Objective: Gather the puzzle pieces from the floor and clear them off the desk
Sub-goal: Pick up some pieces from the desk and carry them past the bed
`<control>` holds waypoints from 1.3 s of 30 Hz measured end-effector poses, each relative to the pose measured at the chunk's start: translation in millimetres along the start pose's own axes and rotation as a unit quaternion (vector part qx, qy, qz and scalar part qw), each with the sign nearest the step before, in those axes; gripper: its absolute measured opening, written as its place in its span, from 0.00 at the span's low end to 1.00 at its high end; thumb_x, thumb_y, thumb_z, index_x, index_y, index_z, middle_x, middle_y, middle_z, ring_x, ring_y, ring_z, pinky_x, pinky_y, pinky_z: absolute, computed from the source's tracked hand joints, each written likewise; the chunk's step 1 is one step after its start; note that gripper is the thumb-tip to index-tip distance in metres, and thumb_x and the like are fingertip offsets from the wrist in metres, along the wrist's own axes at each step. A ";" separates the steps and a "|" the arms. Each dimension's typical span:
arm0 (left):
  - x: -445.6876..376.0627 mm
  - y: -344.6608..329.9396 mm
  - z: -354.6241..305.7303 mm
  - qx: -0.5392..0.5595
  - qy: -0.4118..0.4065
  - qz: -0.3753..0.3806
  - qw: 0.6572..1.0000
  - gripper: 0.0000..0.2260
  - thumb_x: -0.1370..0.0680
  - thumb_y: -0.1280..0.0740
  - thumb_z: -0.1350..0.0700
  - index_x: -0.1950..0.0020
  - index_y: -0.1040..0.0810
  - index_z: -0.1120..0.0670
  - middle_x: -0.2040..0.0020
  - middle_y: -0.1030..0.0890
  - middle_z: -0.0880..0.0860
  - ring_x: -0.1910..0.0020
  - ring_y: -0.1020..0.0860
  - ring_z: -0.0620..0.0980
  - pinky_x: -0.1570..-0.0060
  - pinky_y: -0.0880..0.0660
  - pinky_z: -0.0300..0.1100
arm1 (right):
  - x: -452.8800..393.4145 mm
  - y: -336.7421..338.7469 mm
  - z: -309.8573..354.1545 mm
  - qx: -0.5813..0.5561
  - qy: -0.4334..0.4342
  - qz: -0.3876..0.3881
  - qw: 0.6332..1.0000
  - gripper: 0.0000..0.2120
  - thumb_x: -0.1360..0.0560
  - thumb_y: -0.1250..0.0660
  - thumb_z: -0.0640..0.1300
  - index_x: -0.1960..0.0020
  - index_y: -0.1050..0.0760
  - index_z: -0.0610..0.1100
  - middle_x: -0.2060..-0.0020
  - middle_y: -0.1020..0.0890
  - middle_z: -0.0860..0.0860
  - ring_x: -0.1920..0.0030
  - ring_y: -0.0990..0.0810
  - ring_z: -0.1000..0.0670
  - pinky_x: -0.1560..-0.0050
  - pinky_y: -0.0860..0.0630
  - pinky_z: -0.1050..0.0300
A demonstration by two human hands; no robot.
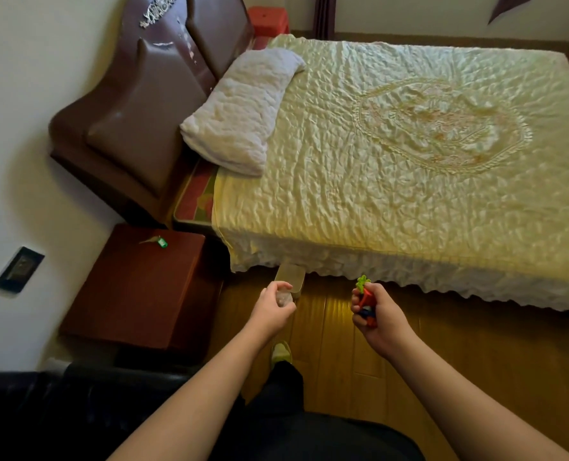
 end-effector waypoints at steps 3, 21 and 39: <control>-47.1 14.9 -0.4 0.009 0.025 0.012 1.000 0.15 0.23 0.34 0.57 0.38 0.30 0.45 0.38 0.28 0.52 0.50 0.23 0.47 0.63 0.26 0.35 | -31.7 -24.4 14.0 0.006 -0.004 -0.017 1.000 0.13 0.20 0.40 0.47 0.51 0.25 0.37 0.65 0.22 0.47 0.69 0.26 0.53 0.78 0.34 0.63; -267.2 -18.9 67.3 -0.059 0.179 0.046 0.981 0.18 0.23 0.33 0.55 0.34 0.30 0.50 0.40 0.25 0.52 0.51 0.22 0.49 0.59 0.22 0.39 | -236.3 -55.8 21.7 0.022 -0.059 -0.069 0.996 0.14 0.19 0.42 0.46 0.56 0.25 0.38 0.69 0.23 0.48 0.71 0.28 0.53 0.79 0.34 0.64; -456.0 -137.6 258.7 -0.078 0.260 0.025 0.962 0.25 0.22 0.32 0.55 0.27 0.36 0.51 0.36 0.25 0.57 0.43 0.22 0.57 0.49 0.22 0.46 | -377.9 57.2 -62.8 -0.027 -0.145 -0.116 0.982 0.11 0.20 0.41 0.47 0.52 0.28 0.38 0.70 0.24 0.47 0.73 0.28 0.53 0.81 0.36 0.64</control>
Point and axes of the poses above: each hand's wrist, its own x-axis away from the middle knuckle, its own y-axis out of the back of the hand, z = x × y, the point moved 8 cm from there along -x, towards the middle knuckle
